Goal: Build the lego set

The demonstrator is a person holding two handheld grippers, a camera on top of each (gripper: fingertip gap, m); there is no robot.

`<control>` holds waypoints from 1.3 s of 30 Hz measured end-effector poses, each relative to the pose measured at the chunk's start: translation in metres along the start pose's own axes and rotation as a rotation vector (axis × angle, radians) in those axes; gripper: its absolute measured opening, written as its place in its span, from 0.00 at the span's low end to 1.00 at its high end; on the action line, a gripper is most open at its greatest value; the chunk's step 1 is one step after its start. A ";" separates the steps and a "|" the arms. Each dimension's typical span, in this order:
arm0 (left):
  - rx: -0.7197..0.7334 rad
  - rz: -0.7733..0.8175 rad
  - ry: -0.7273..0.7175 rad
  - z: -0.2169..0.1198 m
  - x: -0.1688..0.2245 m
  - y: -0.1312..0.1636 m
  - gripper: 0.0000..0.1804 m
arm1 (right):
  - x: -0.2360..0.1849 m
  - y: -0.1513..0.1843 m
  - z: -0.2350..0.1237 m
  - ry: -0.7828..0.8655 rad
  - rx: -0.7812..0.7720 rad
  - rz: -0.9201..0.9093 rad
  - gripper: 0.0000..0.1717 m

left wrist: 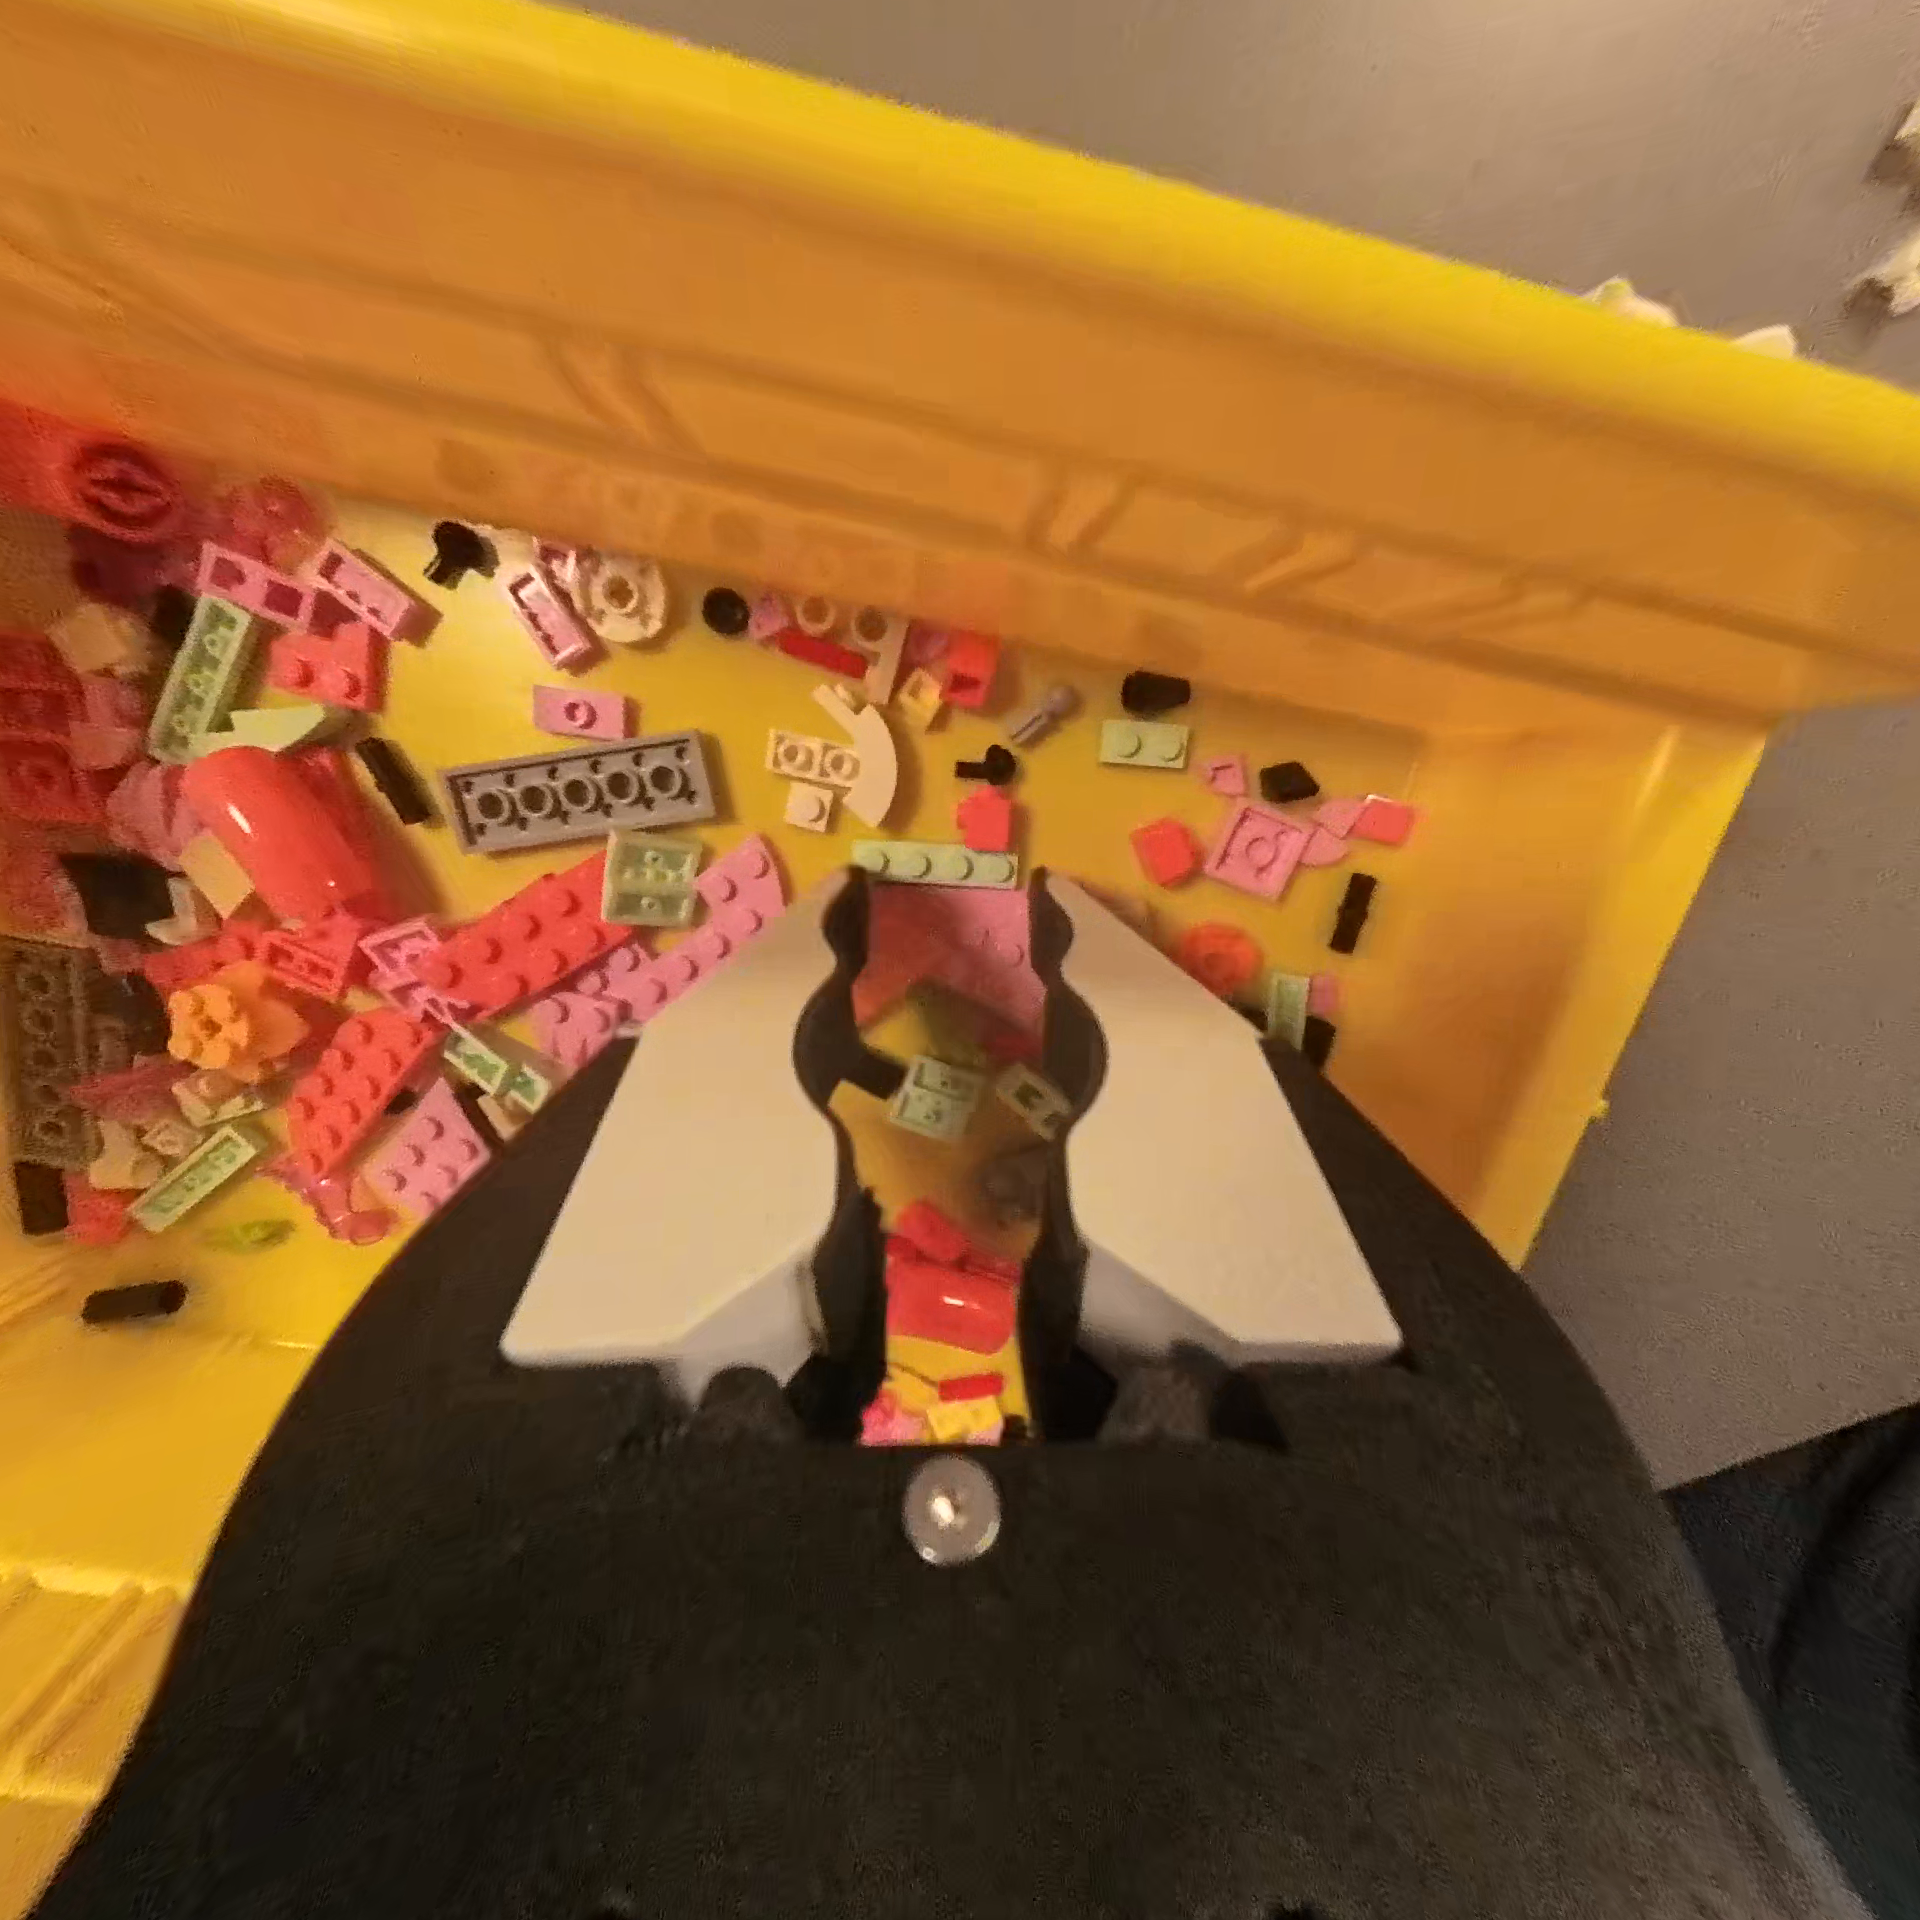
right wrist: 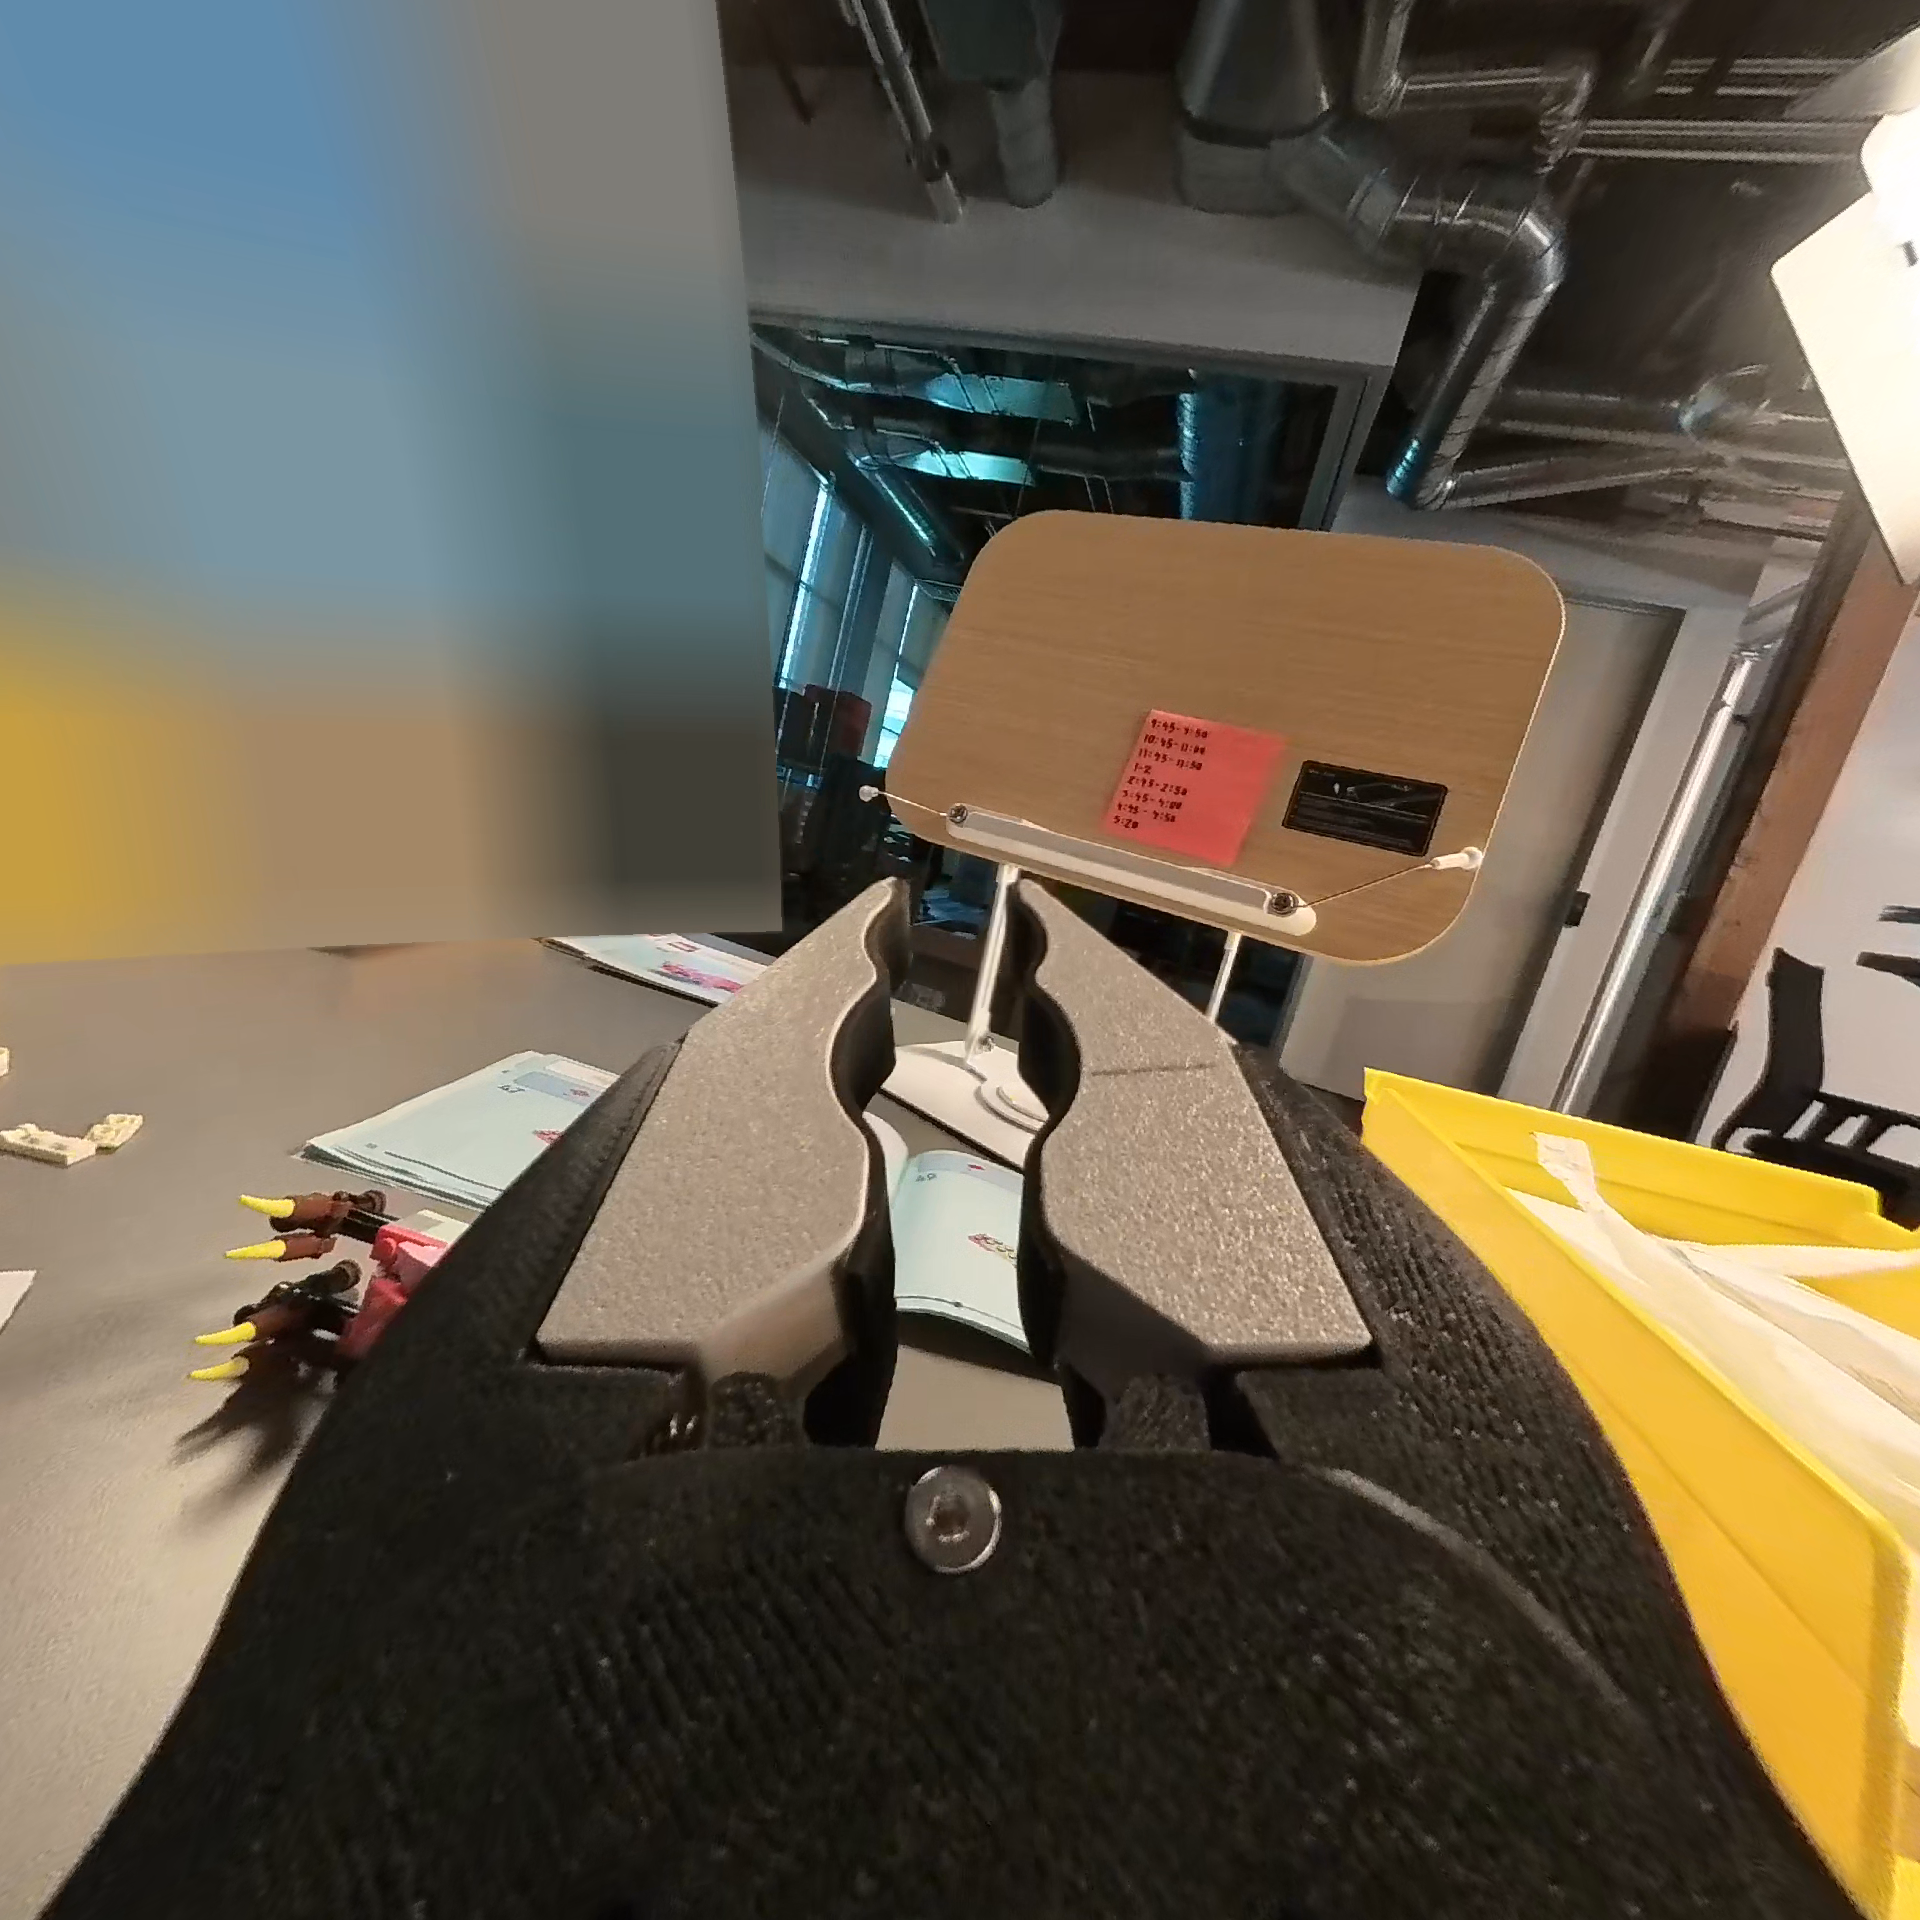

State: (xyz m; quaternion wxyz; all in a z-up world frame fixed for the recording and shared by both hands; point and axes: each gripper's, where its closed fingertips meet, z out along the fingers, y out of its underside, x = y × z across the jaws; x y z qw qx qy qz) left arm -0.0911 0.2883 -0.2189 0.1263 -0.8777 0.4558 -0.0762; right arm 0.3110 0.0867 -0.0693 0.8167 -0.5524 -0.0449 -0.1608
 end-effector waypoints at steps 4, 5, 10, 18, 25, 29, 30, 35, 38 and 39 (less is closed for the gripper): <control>-0.014 0.007 -0.028 0.002 -0.003 0.002 0.17 | -0.003 0.000 0.001 -0.015 0.000 0.006 0.09; -0.013 0.008 -0.029 0.002 -0.003 0.002 0.17 | -0.003 0.000 0.001 -0.018 0.001 0.006 0.09; -0.020 0.022 -0.033 0.002 -0.002 0.002 0.18 | -0.005 -0.004 0.000 -0.026 0.014 0.006 0.09; -0.135 0.019 0.022 -0.007 0.012 0.031 0.21 | -0.003 -0.010 -0.002 -0.025 0.031 0.009 0.09; 0.046 0.086 0.003 -0.011 0.006 0.003 0.18 | -0.006 -0.012 -0.002 -0.040 0.035 0.023 0.09; 0.021 0.081 0.026 0.000 0.003 0.005 0.18 | -0.007 -0.013 -0.002 -0.044 0.035 0.016 0.09; 0.017 0.080 0.027 0.002 0.003 0.006 0.18 | -0.006 -0.013 -0.002 -0.043 0.036 0.017 0.09; 0.016 0.116 -0.017 0.005 -0.001 0.004 0.17 | -0.006 -0.013 -0.002 -0.044 0.034 0.025 0.08; 0.023 0.126 -0.011 0.005 0.001 0.002 0.17 | -0.007 -0.012 -0.002 -0.050 0.032 0.027 0.09; 0.027 0.127 -0.004 0.005 0.002 0.002 0.16 | -0.008 -0.012 -0.002 -0.052 0.032 0.027 0.09</control>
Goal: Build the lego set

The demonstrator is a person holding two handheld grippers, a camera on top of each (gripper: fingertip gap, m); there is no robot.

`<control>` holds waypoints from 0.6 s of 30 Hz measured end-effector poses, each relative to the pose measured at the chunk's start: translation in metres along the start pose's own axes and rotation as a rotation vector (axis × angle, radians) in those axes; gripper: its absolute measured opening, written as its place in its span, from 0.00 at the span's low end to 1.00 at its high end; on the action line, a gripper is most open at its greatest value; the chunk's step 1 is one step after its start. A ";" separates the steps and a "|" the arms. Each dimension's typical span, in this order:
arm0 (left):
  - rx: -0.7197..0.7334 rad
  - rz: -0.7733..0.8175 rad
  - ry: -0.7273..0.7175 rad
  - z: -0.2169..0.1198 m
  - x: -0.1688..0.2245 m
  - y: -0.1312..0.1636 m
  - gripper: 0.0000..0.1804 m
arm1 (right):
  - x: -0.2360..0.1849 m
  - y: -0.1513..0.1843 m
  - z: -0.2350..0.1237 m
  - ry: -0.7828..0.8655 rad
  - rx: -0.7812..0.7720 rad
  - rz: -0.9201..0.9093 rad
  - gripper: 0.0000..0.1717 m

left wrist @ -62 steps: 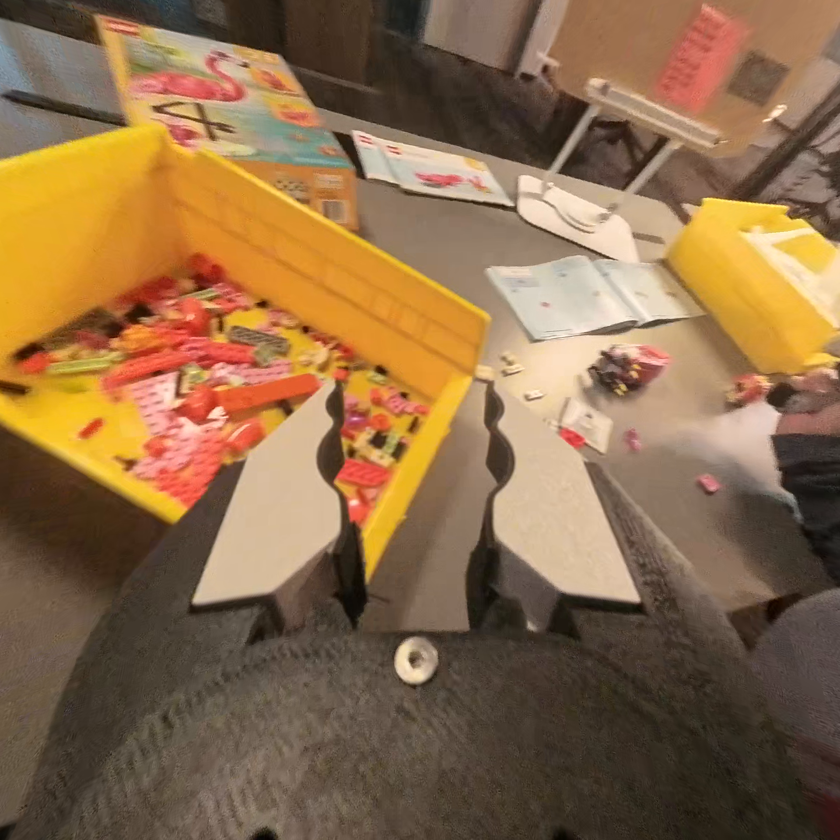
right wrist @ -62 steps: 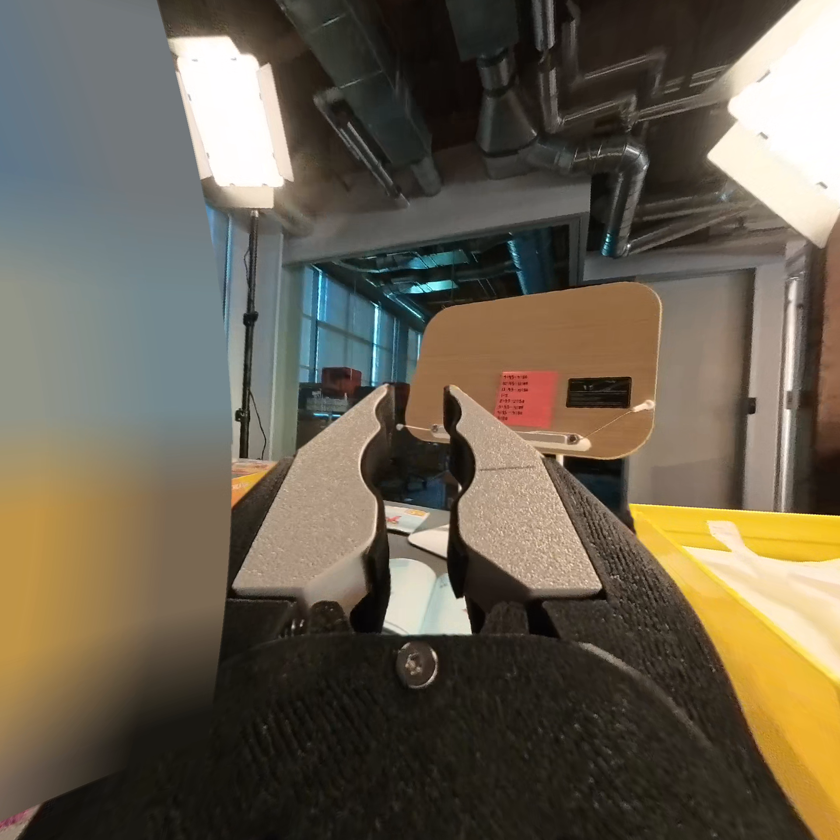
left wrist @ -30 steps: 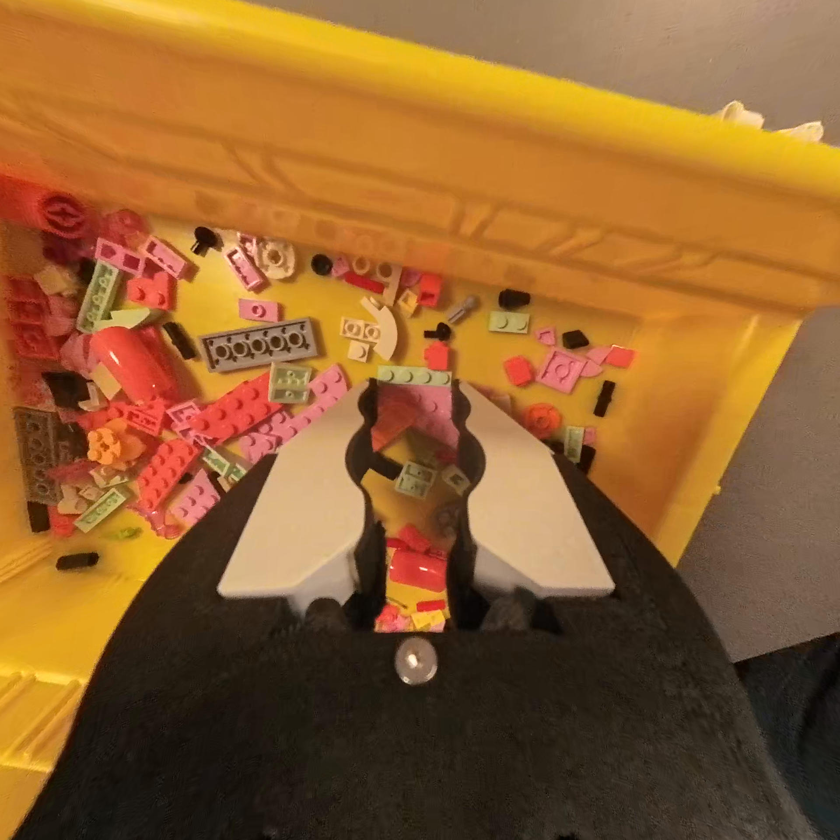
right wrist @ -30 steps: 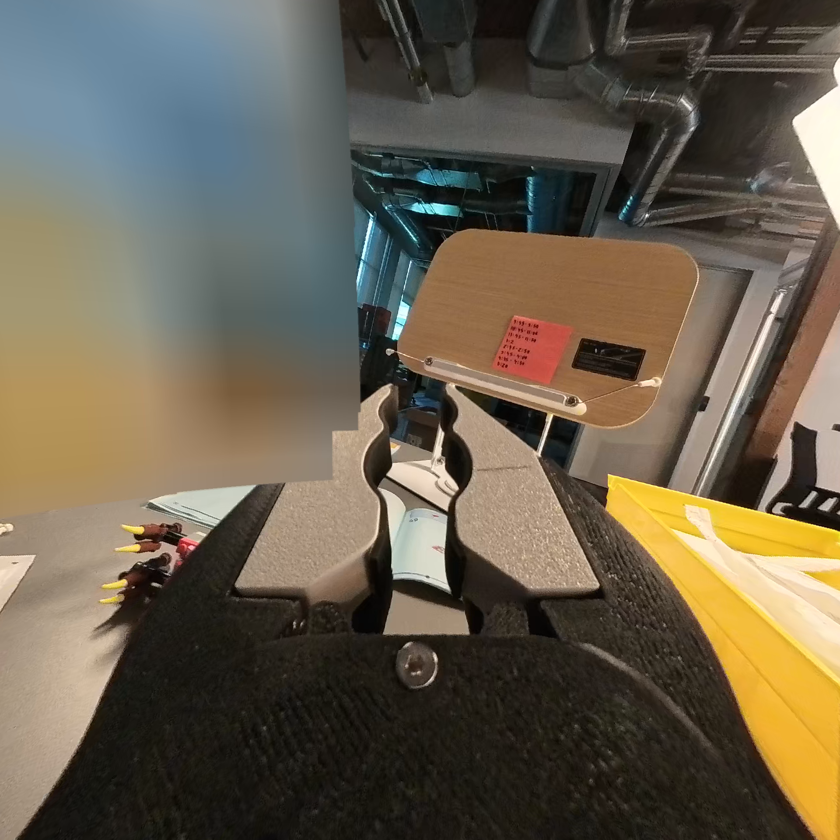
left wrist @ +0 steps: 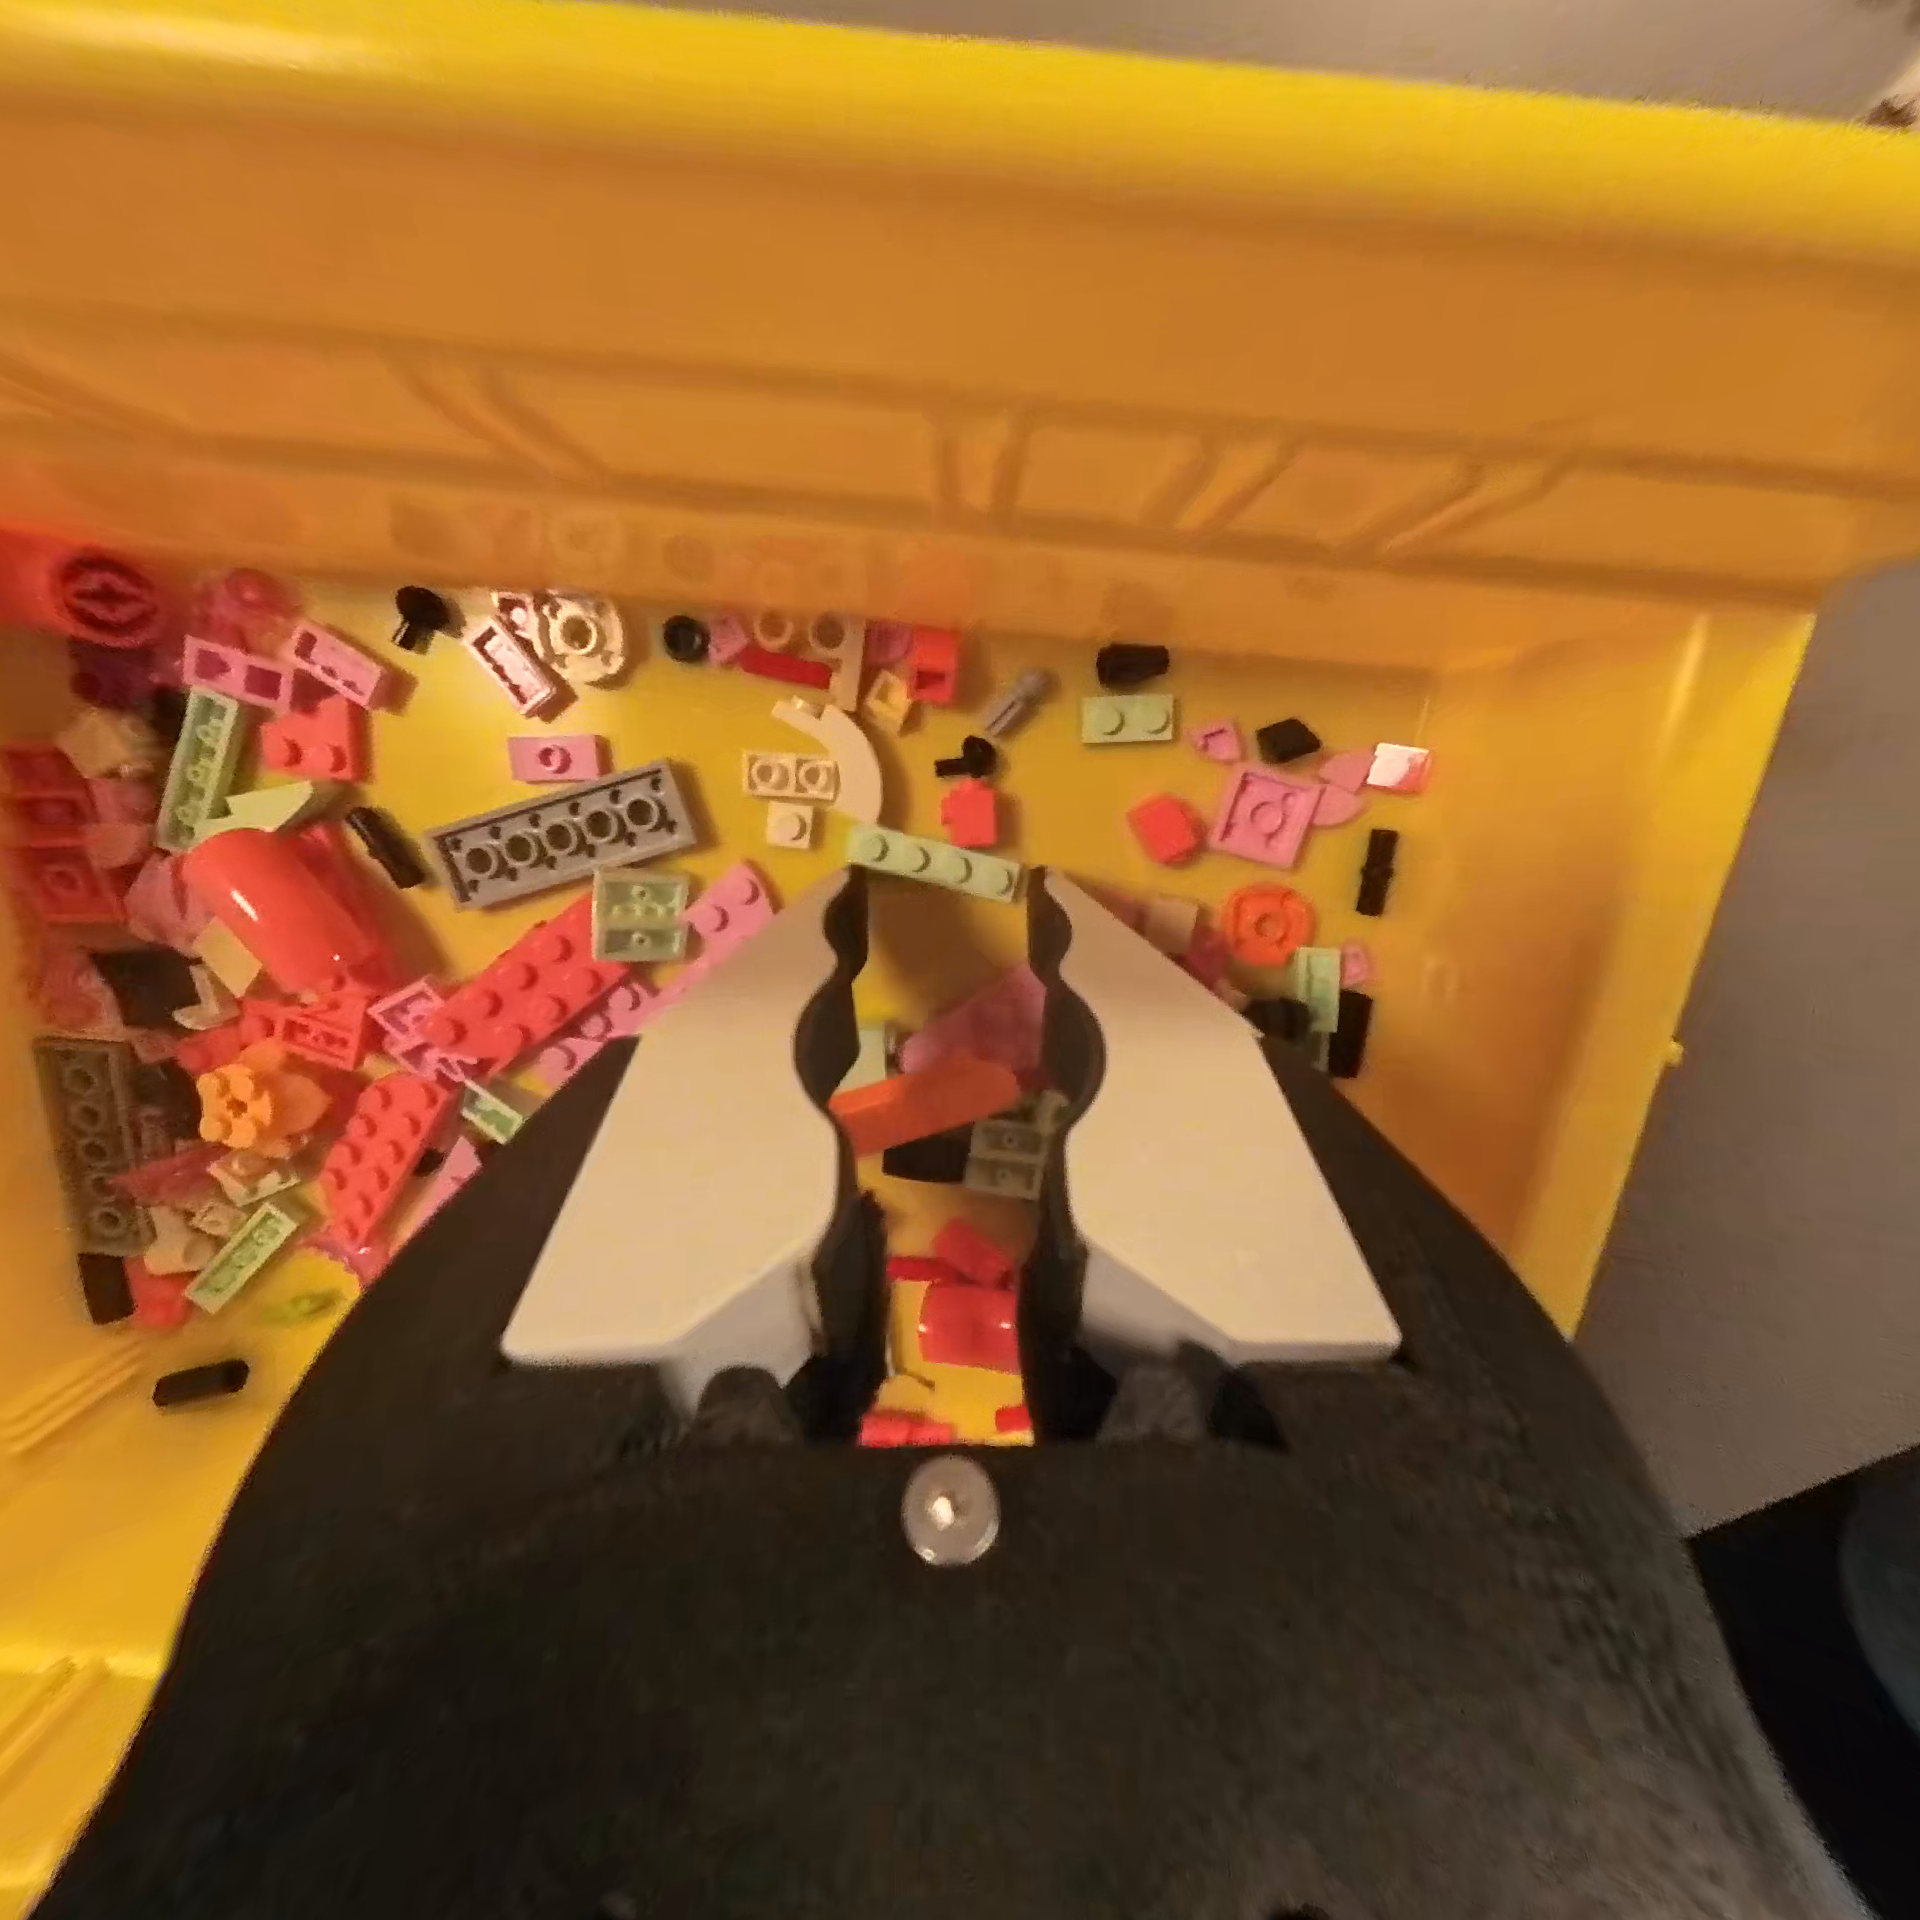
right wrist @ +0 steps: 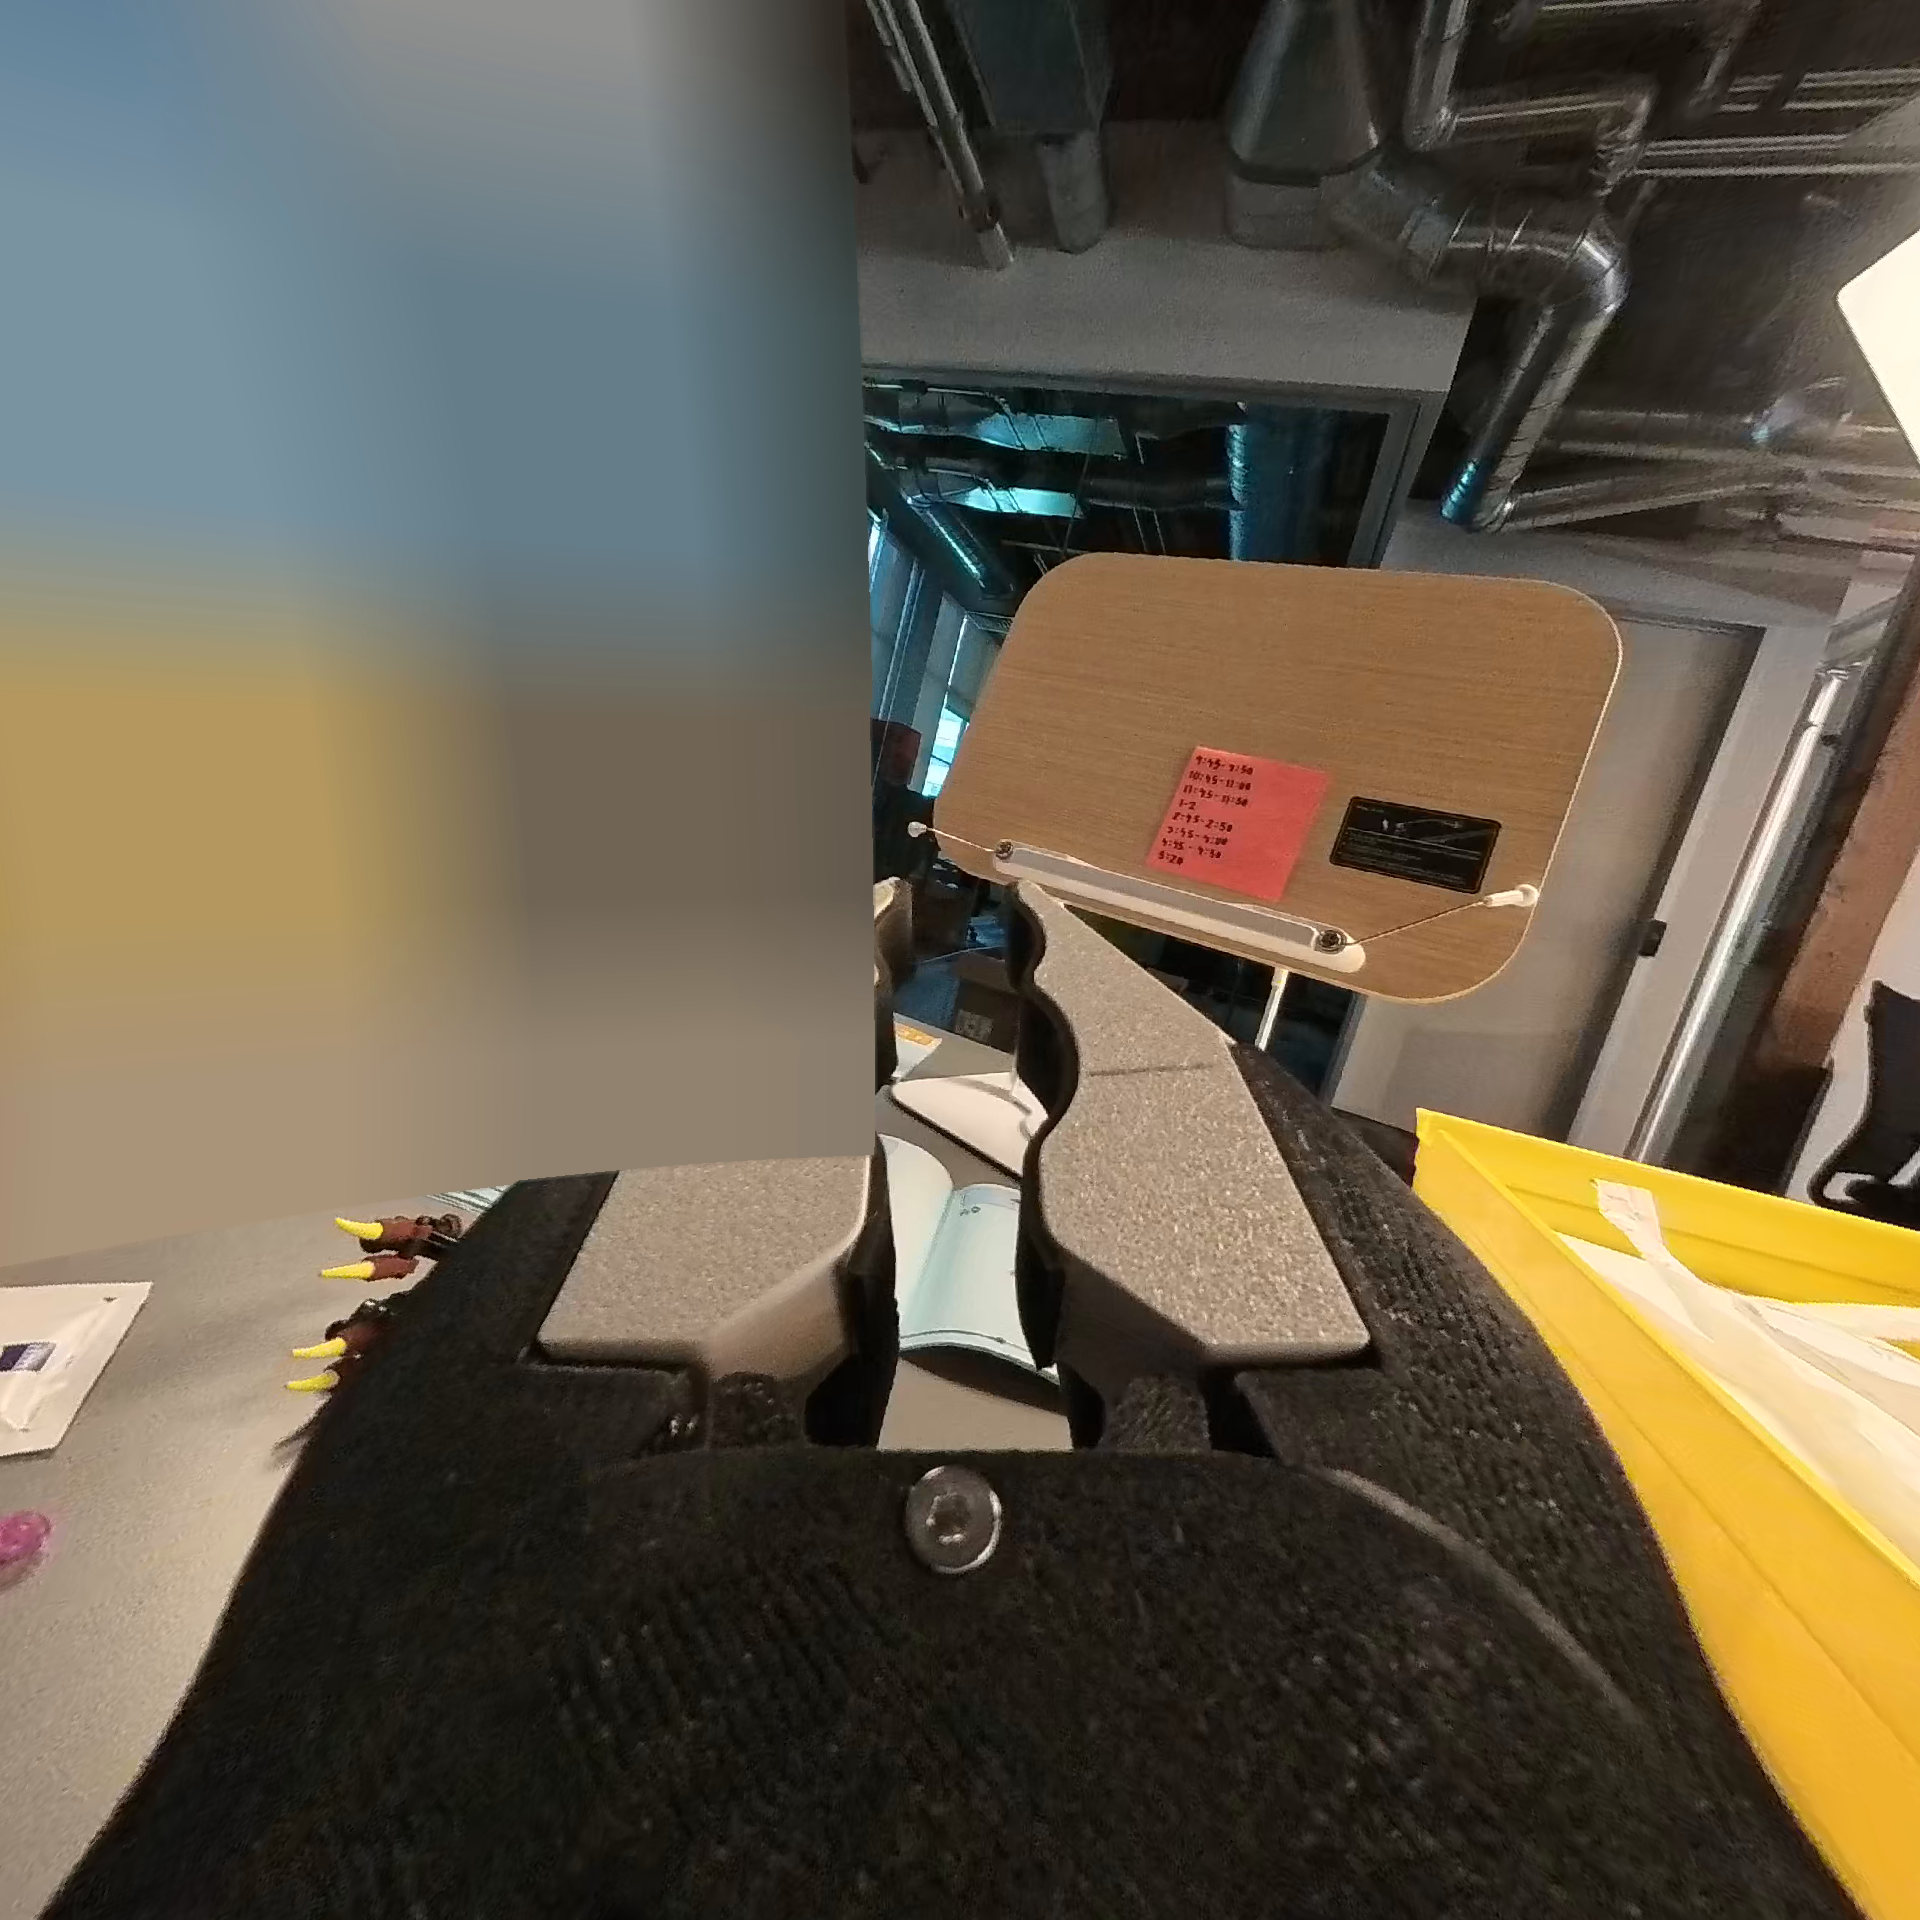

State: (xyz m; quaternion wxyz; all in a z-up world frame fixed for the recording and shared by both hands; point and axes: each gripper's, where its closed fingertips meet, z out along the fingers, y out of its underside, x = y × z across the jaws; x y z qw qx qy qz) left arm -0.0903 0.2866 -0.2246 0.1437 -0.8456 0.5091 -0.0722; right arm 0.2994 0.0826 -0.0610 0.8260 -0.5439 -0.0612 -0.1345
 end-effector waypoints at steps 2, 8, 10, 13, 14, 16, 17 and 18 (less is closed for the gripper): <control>0.008 0.014 0.006 0.000 0.001 -0.001 0.17 | -0.001 0.000 0.000 -0.003 0.001 0.001 0.09; 0.026 0.095 0.017 0.001 -0.001 -0.004 0.30 | -0.001 -0.001 0.000 -0.007 0.000 0.008 0.09; 0.031 0.121 0.054 0.002 0.000 -0.004 0.29 | -0.001 0.000 0.000 -0.007 -0.001 0.013 0.09; 0.036 0.201 0.085 0.002 0.000 -0.004 0.28 | -0.001 0.000 0.001 -0.010 -0.002 0.018 0.09; 0.033 0.224 0.092 0.001 0.000 -0.004 0.27 | -0.001 0.000 0.001 -0.013 -0.004 0.020 0.09; 0.024 0.251 0.100 0.001 -0.001 -0.003 0.25 | -0.002 0.001 0.001 -0.017 -0.008 0.024 0.09; 0.023 0.260 0.104 0.001 -0.001 -0.003 0.25 | -0.002 0.001 0.001 -0.019 -0.009 0.026 0.09; 0.025 0.268 0.109 0.001 0.000 -0.003 0.24 | -0.003 0.002 0.001 -0.020 -0.010 0.027 0.09</control>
